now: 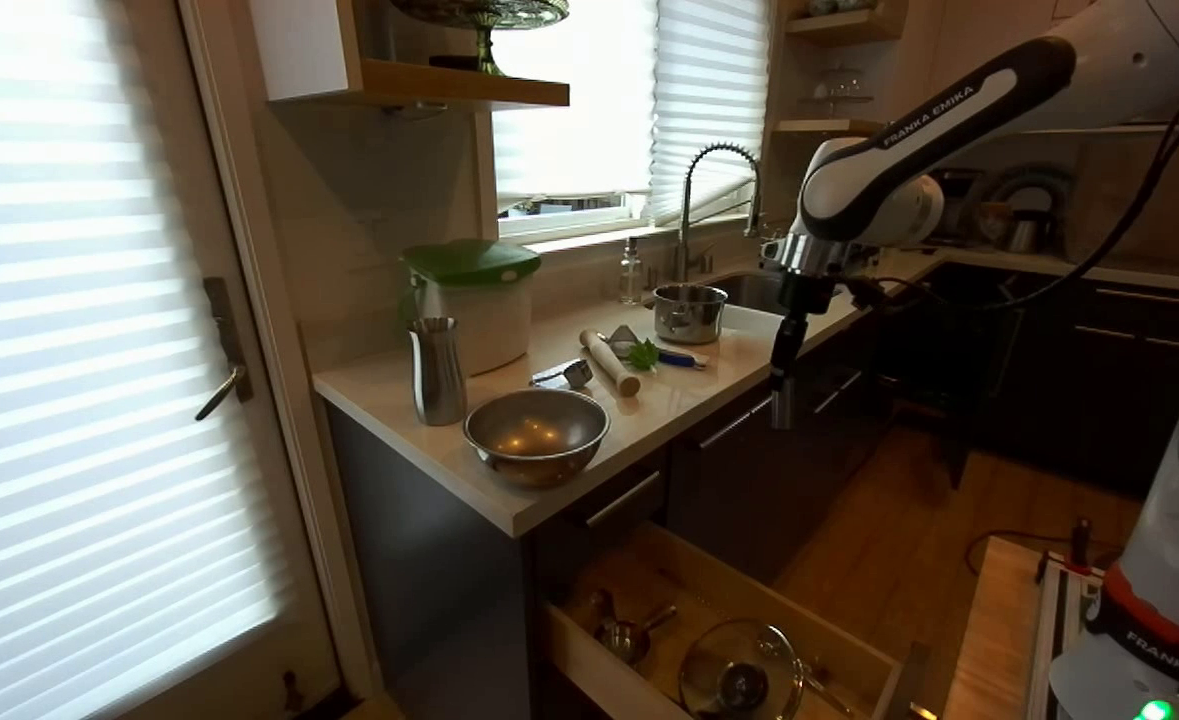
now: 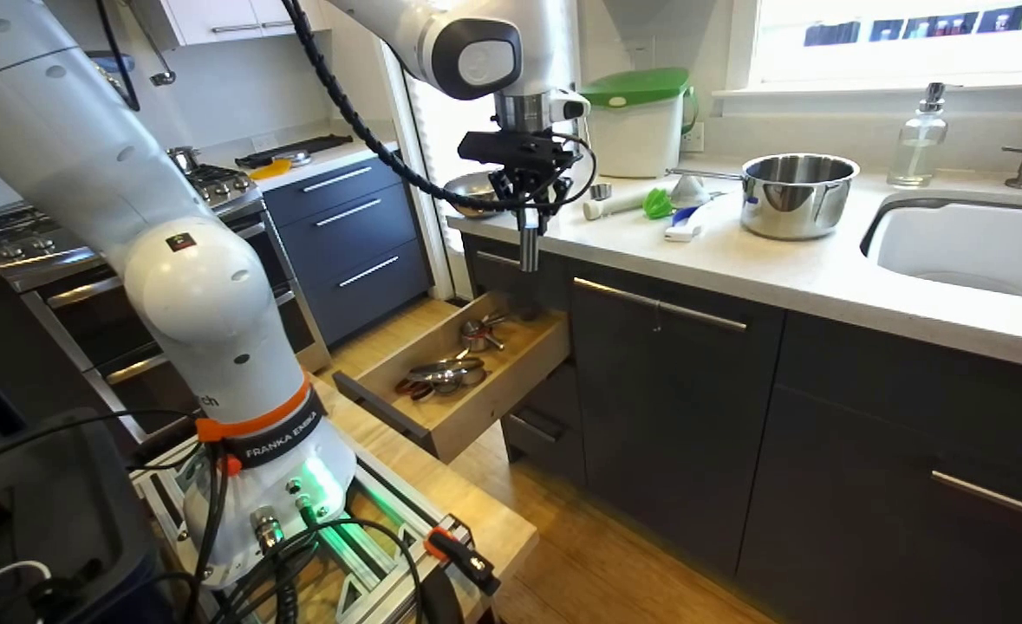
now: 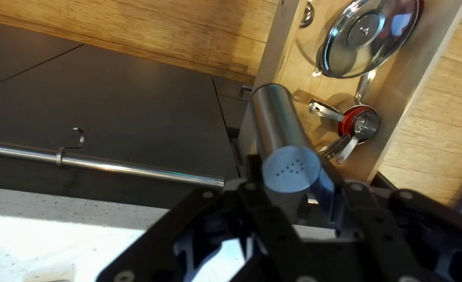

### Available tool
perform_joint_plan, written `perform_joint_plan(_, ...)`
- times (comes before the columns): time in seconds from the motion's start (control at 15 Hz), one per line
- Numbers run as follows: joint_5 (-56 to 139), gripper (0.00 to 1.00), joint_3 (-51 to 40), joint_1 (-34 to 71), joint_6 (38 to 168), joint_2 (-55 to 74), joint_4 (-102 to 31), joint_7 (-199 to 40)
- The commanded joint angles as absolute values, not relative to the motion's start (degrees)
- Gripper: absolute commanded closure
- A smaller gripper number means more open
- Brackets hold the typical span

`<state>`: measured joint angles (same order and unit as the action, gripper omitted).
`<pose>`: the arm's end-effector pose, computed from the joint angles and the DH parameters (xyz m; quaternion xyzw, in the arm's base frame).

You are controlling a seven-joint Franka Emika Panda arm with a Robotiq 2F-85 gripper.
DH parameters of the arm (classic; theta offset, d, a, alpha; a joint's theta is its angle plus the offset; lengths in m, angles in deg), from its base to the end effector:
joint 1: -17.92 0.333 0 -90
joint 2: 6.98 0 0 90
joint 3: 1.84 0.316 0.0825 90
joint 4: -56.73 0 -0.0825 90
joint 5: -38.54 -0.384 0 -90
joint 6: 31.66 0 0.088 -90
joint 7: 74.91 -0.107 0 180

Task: Move the silver cylinder from the counter to the open drawer

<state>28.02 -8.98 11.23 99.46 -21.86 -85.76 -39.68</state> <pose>0.4359 -0.1030 0.3887 -0.9874 -0.1290 -0.0619 0.0671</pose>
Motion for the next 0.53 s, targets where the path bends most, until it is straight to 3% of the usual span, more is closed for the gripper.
perform_joint_plan(0.0,28.6,0.63,-10.5,12.8,99.4,-21.9,-85.7,-40.1)
perform_joint_plan(0.07,28.6,0.63,-10.5,12.8,99.4,-22.0,-85.7,-40.0)
perform_joint_plan(0.13,28.6,0.88,-10.6,12.7,99.4,-22.0,-85.7,-40.0)
perform_joint_plan(0.47,34.1,0.88,-6.5,13.2,103.6,-20.2,-88.5,-56.1)
